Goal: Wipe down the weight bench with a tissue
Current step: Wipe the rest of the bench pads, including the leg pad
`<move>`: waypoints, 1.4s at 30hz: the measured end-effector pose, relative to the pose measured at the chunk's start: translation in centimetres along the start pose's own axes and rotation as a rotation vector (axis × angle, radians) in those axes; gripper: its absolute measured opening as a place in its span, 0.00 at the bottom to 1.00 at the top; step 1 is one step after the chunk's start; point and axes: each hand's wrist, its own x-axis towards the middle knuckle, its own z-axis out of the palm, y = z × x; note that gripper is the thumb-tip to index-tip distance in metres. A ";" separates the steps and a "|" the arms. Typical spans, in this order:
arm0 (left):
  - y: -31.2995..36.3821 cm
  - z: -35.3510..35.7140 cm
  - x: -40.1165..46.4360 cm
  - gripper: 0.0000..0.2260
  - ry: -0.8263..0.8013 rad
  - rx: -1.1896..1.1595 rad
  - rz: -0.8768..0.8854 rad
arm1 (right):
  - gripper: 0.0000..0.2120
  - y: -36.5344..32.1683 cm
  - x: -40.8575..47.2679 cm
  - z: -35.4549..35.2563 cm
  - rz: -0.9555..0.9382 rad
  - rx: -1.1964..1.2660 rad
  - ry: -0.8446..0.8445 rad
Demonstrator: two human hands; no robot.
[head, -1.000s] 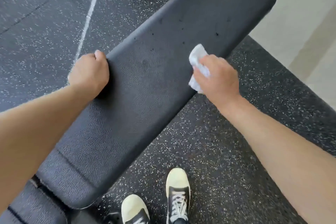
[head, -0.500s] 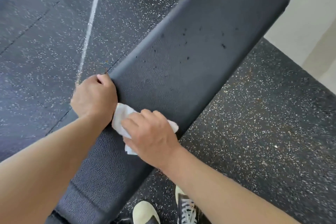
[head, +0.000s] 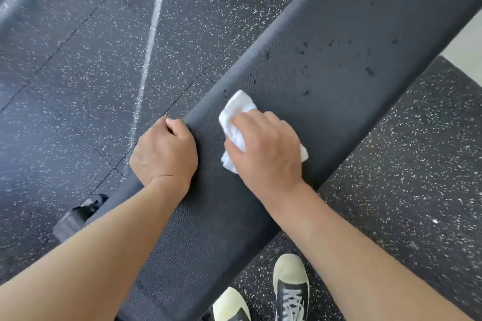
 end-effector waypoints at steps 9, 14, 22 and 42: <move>0.0 -0.3 0.1 0.17 -0.021 0.038 0.004 | 0.05 4.3 -1.4 -2.8 -0.131 0.003 -0.046; 0.2 -0.1 0.0 0.16 -0.013 0.031 0.001 | 0.07 13.7 -4.5 -7.6 -0.089 -0.097 0.005; 0.0 -0.2 0.0 0.17 -0.033 0.009 0.015 | 0.10 2.5 5.4 0.0 -0.047 0.010 0.056; -0.3 -0.1 0.3 0.17 -0.056 0.000 0.037 | 0.08 12.3 -0.9 -4.8 0.052 -0.113 0.186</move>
